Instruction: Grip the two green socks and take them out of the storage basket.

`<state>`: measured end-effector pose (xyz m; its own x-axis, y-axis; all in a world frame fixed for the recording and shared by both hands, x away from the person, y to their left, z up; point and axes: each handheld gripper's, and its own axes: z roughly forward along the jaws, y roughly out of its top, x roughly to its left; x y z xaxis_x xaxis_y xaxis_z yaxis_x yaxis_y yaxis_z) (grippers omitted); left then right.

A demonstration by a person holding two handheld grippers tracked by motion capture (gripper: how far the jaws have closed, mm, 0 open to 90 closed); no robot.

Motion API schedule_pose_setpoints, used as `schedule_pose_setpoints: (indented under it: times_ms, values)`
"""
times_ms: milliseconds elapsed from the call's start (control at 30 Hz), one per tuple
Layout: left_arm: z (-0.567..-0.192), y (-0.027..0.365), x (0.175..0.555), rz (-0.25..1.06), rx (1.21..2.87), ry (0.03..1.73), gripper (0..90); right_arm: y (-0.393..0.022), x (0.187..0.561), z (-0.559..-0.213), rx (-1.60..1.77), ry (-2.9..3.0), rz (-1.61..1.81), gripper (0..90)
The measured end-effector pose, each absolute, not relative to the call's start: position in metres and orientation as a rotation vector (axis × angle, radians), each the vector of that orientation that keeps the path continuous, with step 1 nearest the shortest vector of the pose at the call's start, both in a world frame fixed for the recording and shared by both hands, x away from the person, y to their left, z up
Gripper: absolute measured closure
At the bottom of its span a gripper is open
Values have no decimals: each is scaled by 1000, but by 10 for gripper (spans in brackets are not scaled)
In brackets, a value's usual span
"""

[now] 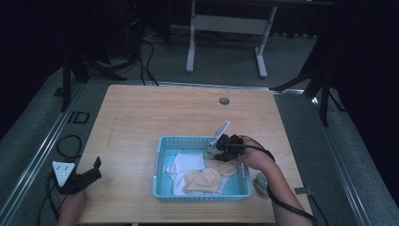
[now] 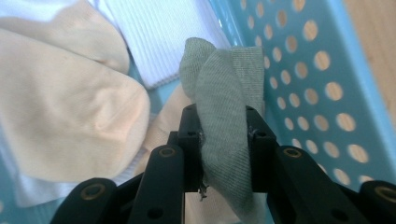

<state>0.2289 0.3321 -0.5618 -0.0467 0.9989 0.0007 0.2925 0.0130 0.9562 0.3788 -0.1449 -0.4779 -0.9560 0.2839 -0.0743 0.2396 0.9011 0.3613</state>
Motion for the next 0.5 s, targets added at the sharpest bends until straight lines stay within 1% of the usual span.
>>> schedule_pose_setpoints:
  times_ms: [100,500]
  values:
    - [-562,332,229,1083,1397,1464,5,-145,376,-467,390,2928,566,756]
    - [-562,332,229,1085,1397,1466,5,-165,368,-419,369,2851,741,758]
